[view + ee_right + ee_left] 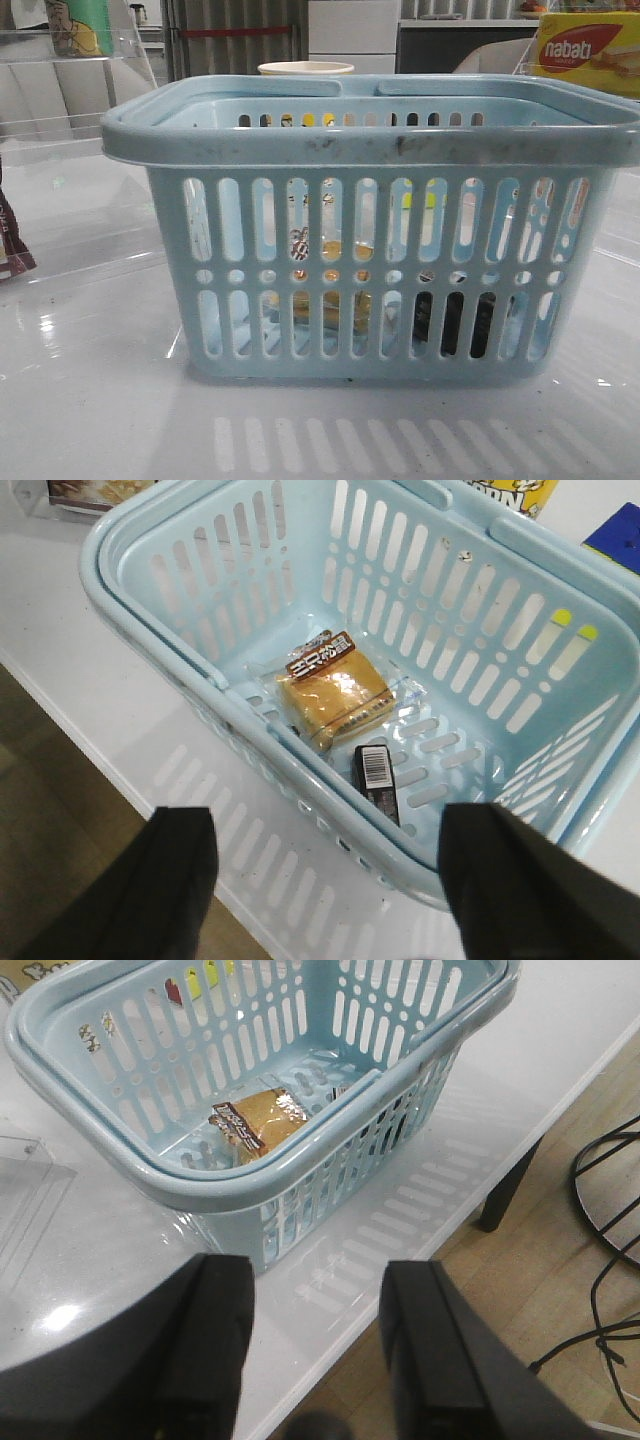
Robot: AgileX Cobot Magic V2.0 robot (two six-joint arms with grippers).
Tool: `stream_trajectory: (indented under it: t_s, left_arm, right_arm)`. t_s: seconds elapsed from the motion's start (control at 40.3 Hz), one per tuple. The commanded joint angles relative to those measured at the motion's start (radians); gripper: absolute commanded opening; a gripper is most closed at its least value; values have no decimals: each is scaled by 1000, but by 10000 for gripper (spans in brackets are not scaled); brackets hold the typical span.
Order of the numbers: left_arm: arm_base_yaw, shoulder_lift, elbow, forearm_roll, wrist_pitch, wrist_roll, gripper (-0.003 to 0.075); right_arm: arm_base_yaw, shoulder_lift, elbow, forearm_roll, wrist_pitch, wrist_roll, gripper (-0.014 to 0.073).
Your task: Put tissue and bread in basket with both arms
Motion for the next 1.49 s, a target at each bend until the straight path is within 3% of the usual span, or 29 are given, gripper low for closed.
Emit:
stream_trajectory:
  t_s: [0.0,0.074,0.198,0.372,0.496,1.215,1.339,1.463]
  left_arm:
    - [-9,-10,-15,-4,-81,0,361]
    - [-9,-10,-15,3,-83,0,361]
    - [-9,-10,-15,35,-88,0,328]
    - [-9,-10,-15,42,-88,0,181]
    - [-9,-10,-15,42,-88,-7,92]
    - [-6,-16,-7,45,-100,-57,93]
    - [75,-86,36,43,-170,-54,93]
    - [229,-204,160,43,-358,-54,93]
  right_arm:
    - [1,-8,-27,7,-66,-8,570]
    - [1,-8,-27,7,-61,-8,552]
    - [1,-8,-27,7,-59,-8,410]
    - [1,-8,-27,7,-59,-8,165]
    - [1,-8,-27,7,-59,-8,57]
    - [1,-8,-27,7,-60,-8,57]
    - [1,-8,-27,7,-60,-8,57]
    - [1,-8,-27,7,-59,-8,57]
